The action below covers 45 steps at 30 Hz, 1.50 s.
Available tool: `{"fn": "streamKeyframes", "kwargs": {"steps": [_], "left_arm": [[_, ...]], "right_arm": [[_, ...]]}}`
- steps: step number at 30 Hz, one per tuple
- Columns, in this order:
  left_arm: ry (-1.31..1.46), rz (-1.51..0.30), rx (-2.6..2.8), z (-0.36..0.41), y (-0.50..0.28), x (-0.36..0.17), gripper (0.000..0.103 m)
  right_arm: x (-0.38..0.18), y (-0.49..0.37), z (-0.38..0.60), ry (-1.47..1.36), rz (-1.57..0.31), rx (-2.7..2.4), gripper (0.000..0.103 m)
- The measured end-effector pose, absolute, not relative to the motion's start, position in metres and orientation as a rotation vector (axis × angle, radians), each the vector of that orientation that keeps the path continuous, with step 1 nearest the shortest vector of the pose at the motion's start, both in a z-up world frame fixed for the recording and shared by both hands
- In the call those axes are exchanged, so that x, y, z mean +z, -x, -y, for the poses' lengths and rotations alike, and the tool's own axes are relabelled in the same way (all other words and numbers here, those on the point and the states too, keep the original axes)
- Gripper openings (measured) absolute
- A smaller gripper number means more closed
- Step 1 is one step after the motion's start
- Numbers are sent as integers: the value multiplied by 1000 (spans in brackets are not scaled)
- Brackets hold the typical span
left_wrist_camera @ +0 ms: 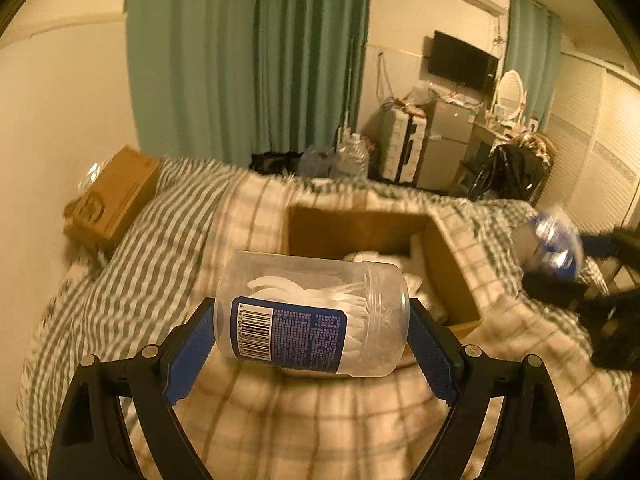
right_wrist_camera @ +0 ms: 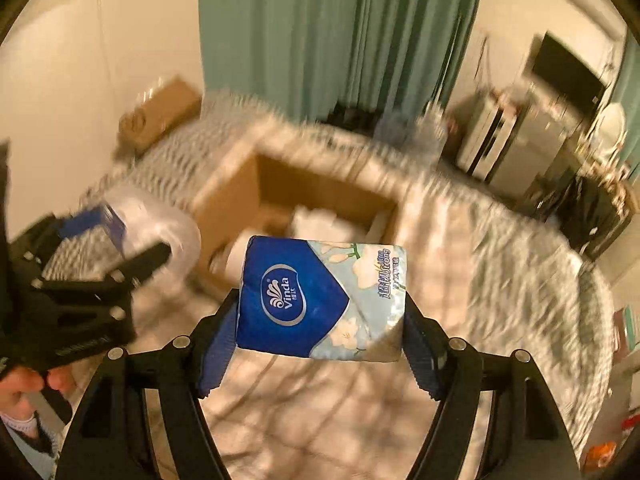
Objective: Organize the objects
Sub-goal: 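Lower the jar and tissue pack into the box and open both grippers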
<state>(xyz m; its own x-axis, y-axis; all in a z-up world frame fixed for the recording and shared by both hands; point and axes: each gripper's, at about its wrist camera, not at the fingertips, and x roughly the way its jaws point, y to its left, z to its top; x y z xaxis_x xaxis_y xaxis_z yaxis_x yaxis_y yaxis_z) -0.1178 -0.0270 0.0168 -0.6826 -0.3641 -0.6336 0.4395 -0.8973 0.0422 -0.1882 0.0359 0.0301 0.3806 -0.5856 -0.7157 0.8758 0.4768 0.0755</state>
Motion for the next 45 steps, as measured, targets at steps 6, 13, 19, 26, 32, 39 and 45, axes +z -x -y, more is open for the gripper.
{"fn": "streamKeyframes", "kwargs": {"steps": [6,13,19,26,32,39,45], "left_arm": [[-907,-136,-2545,27,150,28,92],[-929,-179,-2532,36,185,12,92],[-987,-169,-2480,49,206,-22,92],[-1021,-122,-2466,45,218,-46,92],[-1020,-95,-2472,43,221,-52,92],[-962,-107,-2489,39,211,-44,103],[-905,-115,-2493,33,200,-19,103]], "right_arm": [[68,211,-12,-433,-548,-1023,73],[41,199,33,-462,-553,-982,73],[-11,188,56,-512,-611,-938,73],[-41,184,68,-539,-621,-936,73],[-46,188,71,-573,-577,-945,75],[-36,200,67,-579,-472,-966,97],[-15,215,53,-548,-446,-1038,97]]}}
